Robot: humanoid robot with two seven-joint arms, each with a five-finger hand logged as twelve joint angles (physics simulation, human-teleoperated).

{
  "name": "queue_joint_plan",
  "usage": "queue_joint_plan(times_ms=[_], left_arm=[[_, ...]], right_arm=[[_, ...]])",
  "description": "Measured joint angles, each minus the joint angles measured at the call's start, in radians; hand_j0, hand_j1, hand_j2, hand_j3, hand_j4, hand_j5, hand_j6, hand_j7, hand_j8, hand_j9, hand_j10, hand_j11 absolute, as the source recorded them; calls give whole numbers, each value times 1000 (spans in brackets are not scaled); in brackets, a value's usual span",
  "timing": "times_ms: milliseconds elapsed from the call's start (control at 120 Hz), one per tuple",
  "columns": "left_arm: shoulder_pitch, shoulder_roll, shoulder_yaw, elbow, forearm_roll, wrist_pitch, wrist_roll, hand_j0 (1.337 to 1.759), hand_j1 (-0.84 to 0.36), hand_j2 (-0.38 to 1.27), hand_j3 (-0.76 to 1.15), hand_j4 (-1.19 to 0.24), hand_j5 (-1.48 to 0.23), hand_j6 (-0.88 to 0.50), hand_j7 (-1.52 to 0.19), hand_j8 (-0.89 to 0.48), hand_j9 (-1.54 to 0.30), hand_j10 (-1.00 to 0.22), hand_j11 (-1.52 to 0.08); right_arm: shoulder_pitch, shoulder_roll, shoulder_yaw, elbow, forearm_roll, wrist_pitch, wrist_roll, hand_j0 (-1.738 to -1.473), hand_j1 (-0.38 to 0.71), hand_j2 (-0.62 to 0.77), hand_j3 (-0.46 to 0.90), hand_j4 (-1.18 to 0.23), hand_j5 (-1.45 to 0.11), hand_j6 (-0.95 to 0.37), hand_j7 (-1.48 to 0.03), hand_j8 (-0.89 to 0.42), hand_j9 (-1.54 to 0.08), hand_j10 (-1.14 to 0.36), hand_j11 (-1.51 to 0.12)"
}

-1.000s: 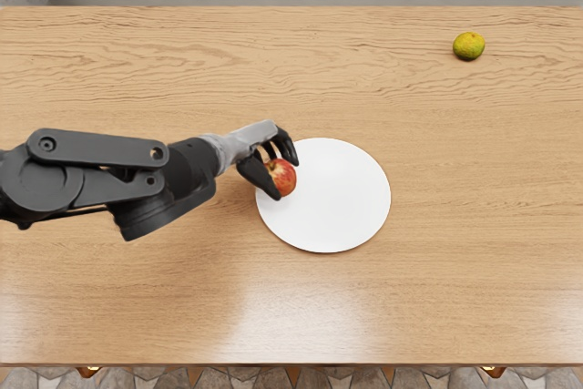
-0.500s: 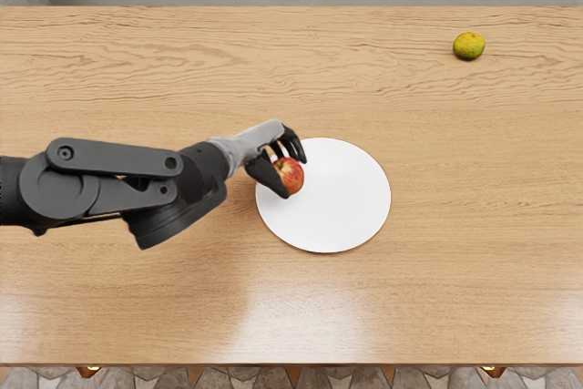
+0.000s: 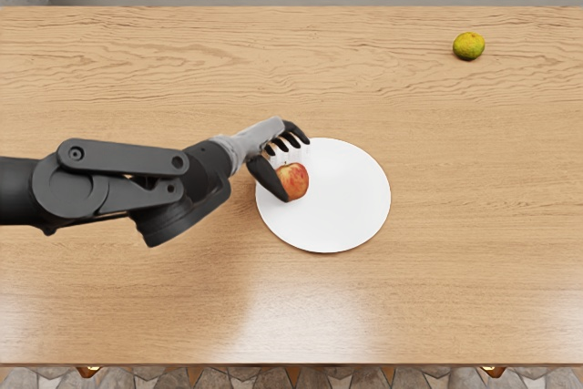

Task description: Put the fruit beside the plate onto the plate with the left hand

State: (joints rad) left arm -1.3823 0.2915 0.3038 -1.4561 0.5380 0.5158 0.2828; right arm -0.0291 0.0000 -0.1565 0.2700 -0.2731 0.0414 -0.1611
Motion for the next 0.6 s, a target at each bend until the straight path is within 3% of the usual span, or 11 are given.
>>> queue_joint_plan(times_ms=[167,325,525,600], left_arm=[[-3,44,-27,-3,-11,-4,1,1658,147,57,0,-177,-235,-161,-233,-160,-233,-178,-233],[-21,202,-67,-20,-15,-25,2,1658,256,27,0,-82,-108,-75,-107,-74,-107,-82,-107],[-11,521,-159,-37,-14,-389,3,1658,315,11,0,-31,-41,-29,-40,-29,-40,-32,-40],[-8,564,-184,-38,-11,-469,4,1658,326,8,0,-22,-28,-21,-28,-21,-28,-22,-28]], right_arm=[[0,0,0,0,0,0,0,-1658,-324,-4,0,-20,-26,-20,-26,-20,-26,-20,-26],[0,0,0,0,0,0,0,-1658,-324,-4,0,-20,-26,-20,-26,-20,-26,-20,-26],[0,0,0,0,0,0,0,-1658,-324,-4,0,-20,-26,-20,-26,-20,-26,-20,-26],[0,0,0,0,0,0,0,-1658,-324,-4,0,-20,-26,-20,-26,-20,-26,-20,-26]])
